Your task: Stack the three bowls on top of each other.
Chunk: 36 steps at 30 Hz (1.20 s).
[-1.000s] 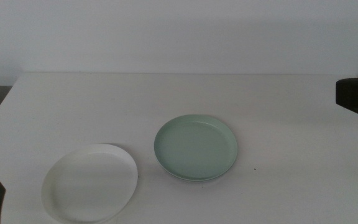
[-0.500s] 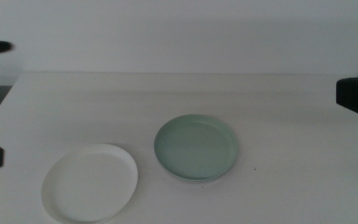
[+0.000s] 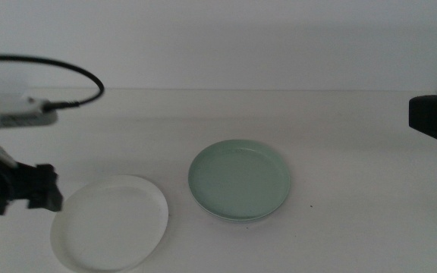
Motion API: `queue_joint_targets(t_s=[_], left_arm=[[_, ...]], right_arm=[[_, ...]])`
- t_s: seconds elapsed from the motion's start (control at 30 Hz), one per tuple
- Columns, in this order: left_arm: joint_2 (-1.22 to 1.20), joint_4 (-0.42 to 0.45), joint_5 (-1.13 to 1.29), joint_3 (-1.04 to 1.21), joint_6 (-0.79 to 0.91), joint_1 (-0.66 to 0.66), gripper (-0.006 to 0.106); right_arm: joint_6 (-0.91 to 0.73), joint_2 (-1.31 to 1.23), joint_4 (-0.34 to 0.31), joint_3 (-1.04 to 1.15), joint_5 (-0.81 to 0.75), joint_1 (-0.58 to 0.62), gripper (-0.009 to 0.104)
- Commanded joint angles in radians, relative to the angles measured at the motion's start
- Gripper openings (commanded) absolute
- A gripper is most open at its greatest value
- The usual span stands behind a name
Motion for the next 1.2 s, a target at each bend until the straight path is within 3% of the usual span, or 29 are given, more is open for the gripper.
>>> queue_joint_targets(t_s=[0.0,0.23,0.47,0.53,0.63,0.8,0.87,0.97,1.17], left_arm=[[0.065,-0.050,-0.140,0.051,0.010,0.001,0.094],[0.292,-0.116,-0.299,0.080,0.015,0.001,0.094],[0.453,-0.237,-0.327,0.080,0.142,0.001,0.090],[0.470,-0.239,-0.321,0.080,0.141,0.001,0.083],[0.473,-0.235,-0.299,0.080,0.138,0.001,0.063],[0.459,-0.221,-0.250,0.080,0.129,0.002,0.011],[0.417,-0.202,-0.224,0.070,0.124,0.002,-0.002],[0.309,-0.123,-0.160,0.018,0.056,0.002,-0.002],[0.166,-0.118,0.029,-0.229,-0.006,-0.032,-0.002]], right_arm=[[0.001,-0.003,0.000,0.008,-0.007,-0.009,0.093],[0.001,-0.003,0.000,0.008,-0.007,-0.009,0.093],[0.001,-0.003,0.000,0.008,-0.007,-0.009,0.093],[0.001,-0.003,0.000,0.008,-0.009,-0.009,0.093],[0.001,-0.003,0.000,0.008,-0.009,-0.009,0.093],[0.001,-0.003,0.000,0.008,-0.009,-0.009,0.093],[0.001,-0.003,0.000,0.008,-0.009,-0.009,0.093],[0.001,-0.003,0.000,0.008,-0.009,-0.009,0.093],[0.001,-0.003,0.000,0.008,-0.009,-0.009,0.093]])
